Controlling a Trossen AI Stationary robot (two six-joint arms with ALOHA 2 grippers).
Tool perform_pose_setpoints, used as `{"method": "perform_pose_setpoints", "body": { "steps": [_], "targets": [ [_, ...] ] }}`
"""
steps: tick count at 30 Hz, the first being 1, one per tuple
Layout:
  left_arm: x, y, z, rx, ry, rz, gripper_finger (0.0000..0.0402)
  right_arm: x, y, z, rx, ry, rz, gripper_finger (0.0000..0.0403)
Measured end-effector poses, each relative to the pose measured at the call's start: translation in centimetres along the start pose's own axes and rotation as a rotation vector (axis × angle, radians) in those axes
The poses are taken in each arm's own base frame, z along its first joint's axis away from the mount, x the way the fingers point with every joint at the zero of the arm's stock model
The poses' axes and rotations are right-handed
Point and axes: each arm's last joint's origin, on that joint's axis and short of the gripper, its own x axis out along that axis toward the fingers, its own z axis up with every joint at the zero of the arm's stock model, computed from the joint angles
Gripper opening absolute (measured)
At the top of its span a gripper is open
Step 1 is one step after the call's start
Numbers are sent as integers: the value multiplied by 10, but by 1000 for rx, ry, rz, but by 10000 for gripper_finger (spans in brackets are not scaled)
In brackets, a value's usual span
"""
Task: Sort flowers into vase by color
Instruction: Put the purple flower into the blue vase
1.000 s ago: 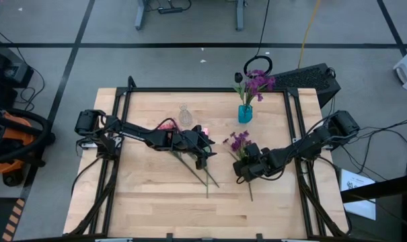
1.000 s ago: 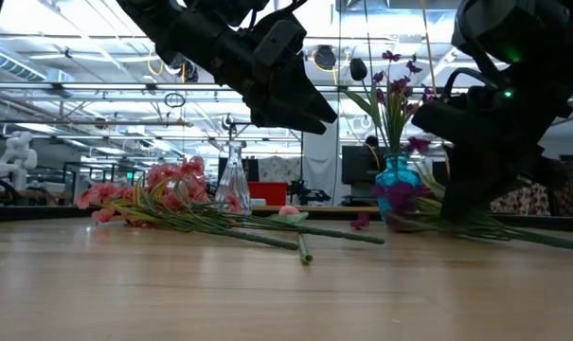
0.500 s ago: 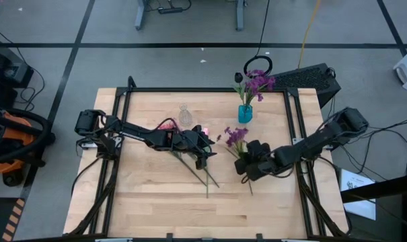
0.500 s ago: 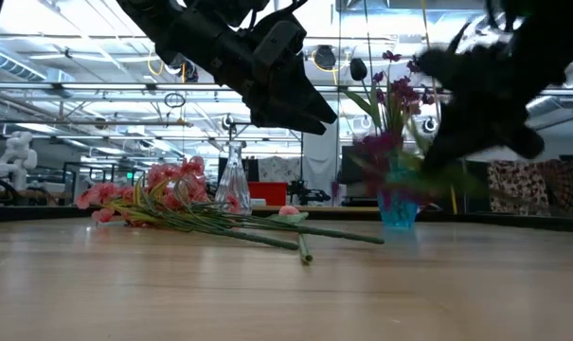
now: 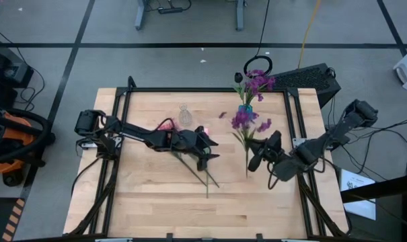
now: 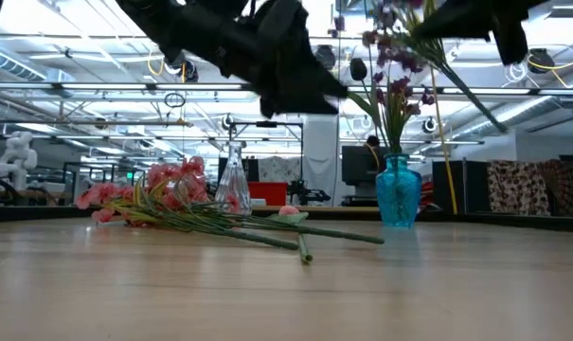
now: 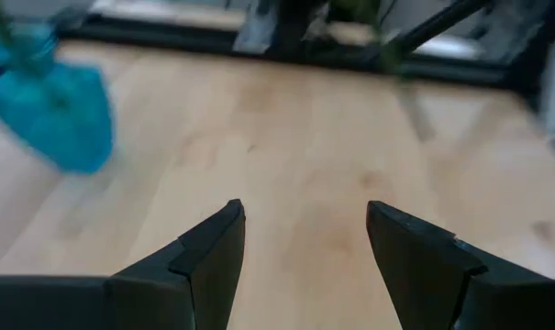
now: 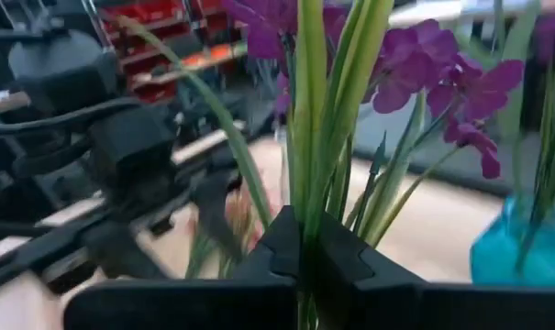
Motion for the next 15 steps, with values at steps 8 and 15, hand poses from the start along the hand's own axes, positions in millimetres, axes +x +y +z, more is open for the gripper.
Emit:
{"method": "perform_pose_setpoints", "body": {
  "steps": [8,15],
  "targets": [
    [11,-17,6,3,-202,-74,235,7,23,16,-46,-113,53,4],
    [17,-26,8,8,-323,-133,235,12,38,30,-156,-211,195,5]
  ]
}}
